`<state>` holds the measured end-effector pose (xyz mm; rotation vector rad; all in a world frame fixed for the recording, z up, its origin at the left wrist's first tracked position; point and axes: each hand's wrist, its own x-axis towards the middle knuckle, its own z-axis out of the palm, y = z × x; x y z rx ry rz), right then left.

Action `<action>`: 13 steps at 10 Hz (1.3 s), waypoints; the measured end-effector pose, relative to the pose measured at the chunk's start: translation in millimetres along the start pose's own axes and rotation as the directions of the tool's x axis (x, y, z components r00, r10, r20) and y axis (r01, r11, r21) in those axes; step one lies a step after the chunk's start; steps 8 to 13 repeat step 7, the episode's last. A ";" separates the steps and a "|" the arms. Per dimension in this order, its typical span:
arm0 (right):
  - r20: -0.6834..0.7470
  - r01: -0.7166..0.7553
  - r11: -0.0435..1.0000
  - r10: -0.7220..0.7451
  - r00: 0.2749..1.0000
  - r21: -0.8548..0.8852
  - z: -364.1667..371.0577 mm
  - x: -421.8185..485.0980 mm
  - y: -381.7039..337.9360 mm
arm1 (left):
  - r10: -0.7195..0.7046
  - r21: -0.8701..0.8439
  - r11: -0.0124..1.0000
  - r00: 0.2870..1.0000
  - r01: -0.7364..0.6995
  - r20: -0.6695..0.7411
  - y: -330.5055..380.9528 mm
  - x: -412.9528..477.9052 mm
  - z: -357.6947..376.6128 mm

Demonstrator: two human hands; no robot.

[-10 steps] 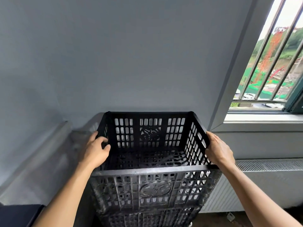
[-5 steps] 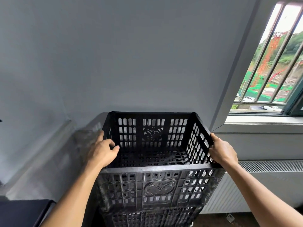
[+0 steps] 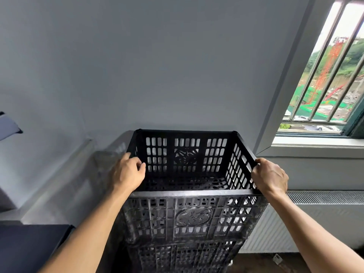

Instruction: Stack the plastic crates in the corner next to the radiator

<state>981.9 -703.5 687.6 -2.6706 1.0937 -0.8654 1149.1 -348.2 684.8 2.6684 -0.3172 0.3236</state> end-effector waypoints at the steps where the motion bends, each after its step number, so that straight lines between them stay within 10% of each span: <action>1: 0.007 0.048 0.999 -0.048 0.999 0.009 -1.8 -5.2 1.2 | 0.052 0.016 0.999 0.980 -0.050 -0.192 0.5 -10.5 -5.6; 13: 0.213 0.239 0.945 -0.287 0.934 0.224 -44.6 -24.3 -12.6 | 0.241 -0.185 0.947 0.961 -0.264 -0.136 33.0 -56.3 -44.1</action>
